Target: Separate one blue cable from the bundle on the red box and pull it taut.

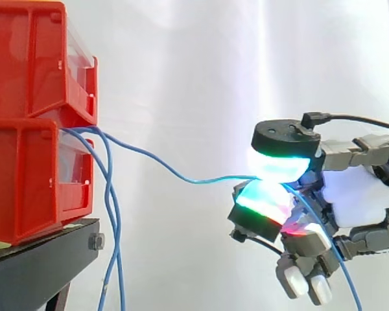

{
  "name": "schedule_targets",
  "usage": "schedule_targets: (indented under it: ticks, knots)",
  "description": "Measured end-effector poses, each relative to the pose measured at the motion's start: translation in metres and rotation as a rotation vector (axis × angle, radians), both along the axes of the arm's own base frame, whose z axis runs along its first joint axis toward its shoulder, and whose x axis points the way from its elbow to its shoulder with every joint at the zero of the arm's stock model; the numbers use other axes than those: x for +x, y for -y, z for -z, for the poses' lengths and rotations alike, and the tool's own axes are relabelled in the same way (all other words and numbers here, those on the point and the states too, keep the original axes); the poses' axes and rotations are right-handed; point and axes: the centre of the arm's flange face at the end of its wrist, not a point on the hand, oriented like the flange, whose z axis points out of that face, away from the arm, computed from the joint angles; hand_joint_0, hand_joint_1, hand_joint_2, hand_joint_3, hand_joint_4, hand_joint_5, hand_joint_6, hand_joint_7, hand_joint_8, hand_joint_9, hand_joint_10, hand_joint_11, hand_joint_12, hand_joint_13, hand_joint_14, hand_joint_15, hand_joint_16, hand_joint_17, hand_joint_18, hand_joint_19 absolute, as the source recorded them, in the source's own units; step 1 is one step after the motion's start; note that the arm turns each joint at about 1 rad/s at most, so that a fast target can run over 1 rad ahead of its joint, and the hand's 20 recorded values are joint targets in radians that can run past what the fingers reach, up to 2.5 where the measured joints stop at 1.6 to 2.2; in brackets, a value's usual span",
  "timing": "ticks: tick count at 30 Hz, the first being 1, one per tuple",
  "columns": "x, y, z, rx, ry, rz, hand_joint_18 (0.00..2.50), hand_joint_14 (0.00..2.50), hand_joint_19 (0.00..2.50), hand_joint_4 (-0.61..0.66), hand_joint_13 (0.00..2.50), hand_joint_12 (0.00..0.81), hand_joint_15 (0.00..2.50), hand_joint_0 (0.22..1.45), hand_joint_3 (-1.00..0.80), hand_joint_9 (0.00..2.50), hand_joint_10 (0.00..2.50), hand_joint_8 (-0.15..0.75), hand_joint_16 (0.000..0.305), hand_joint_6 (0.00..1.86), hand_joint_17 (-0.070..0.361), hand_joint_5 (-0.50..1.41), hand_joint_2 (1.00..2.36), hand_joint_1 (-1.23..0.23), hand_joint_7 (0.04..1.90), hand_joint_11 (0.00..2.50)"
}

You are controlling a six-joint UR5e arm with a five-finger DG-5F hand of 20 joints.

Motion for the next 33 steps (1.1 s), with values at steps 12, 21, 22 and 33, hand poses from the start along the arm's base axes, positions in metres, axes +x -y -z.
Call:
schedule_targets:
  ticks: [12, 21, 22, 33]
  knots:
    - [-0.0006, 0.0034, -0.0004, -0.012, 0.001, 0.047, 0.99, 0.02, 0.60, -0.10, 0.99, 0.417, 0.61, 0.56, 0.08, 1.23, 0.01, 0.377, 0.053, 0.92, 0.119, -0.12, 1.17, -0.78, 1.23, 0.98]
    - [-0.0006, 0.0038, -0.0005, -0.012, 0.002, 0.048, 0.99, 0.02, 0.60, -0.11, 0.99, 0.415, 0.60, 0.56, 0.07, 1.23, 0.01, 0.371, 0.053, 0.92, 0.119, -0.12, 1.18, -0.78, 1.22, 0.97]
    - [-0.0006, 0.0038, -0.0005, -0.012, 0.002, 0.049, 0.99, 0.02, 0.59, -0.11, 0.99, 0.413, 0.61, 0.56, 0.07, 1.23, 0.01, 0.376, 0.053, 0.92, 0.119, -0.12, 1.19, -0.78, 1.22, 0.97]
    - [-0.0007, 0.0041, -0.0003, -0.012, 0.002, 0.049, 1.00, 0.02, 0.59, -0.11, 1.00, 0.418, 0.60, 0.55, 0.08, 1.25, 0.01, 0.372, 0.053, 0.92, 0.120, -0.11, 1.19, -0.78, 1.22, 0.98]
